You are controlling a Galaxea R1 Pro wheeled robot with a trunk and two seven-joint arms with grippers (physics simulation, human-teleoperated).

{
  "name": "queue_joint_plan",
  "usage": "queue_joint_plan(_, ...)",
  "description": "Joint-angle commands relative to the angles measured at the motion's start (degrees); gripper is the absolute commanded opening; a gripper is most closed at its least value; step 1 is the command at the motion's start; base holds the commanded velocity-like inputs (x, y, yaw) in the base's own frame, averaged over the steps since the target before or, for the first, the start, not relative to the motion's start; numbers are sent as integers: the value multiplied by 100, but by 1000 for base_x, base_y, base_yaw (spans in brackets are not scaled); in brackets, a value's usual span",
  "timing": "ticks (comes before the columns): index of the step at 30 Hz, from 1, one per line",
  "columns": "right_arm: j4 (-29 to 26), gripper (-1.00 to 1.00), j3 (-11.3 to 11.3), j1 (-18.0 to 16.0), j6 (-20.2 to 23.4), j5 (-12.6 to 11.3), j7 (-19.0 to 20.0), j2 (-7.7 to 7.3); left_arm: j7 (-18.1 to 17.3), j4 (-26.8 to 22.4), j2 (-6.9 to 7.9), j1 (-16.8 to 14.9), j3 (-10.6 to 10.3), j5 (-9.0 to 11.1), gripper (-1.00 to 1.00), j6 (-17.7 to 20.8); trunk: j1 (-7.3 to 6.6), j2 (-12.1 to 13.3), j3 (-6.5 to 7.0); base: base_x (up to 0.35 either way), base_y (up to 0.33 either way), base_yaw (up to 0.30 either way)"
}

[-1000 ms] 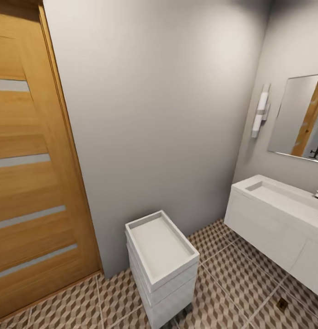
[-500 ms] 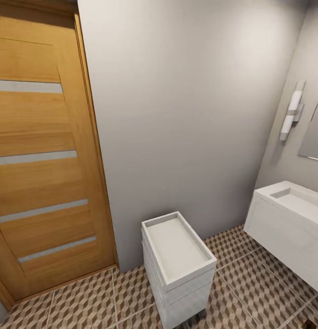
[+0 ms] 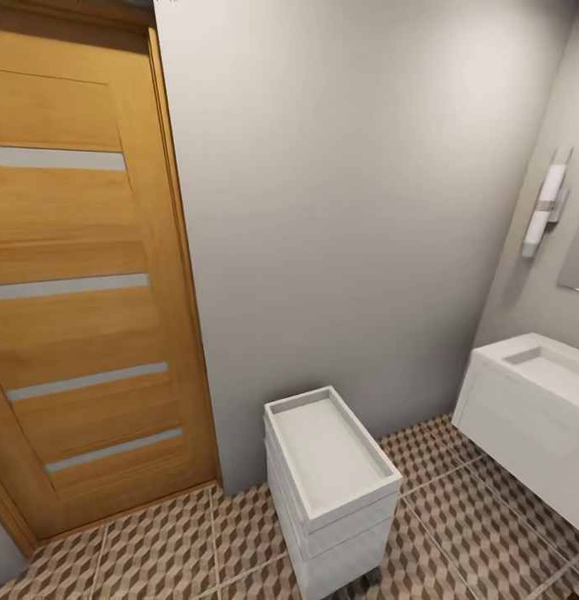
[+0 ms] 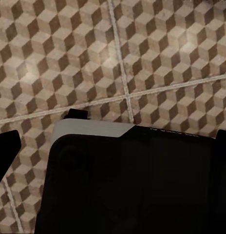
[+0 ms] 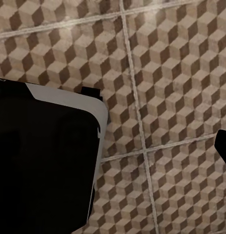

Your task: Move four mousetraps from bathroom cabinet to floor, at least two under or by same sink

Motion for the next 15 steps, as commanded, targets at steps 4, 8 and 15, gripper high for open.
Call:
queue_joint_plan(4,18,100,24,-7,-34,28,-15,-1,-7,10,-2,-6,-48,51,100,-20,2,-8,-10,0,0,232)
queue_joint_plan(8,18,100,24,-12,-35,28,-14,-1,-7,10,-2,-5,-48,51,100,-20,2,-8,-10,0,0,257)
queue_joint_plan(15,18,100,24,-7,-35,28,-13,5,-7,10,-2,-4,-48,51,100,-20,2,-8,-10,0,0,270)
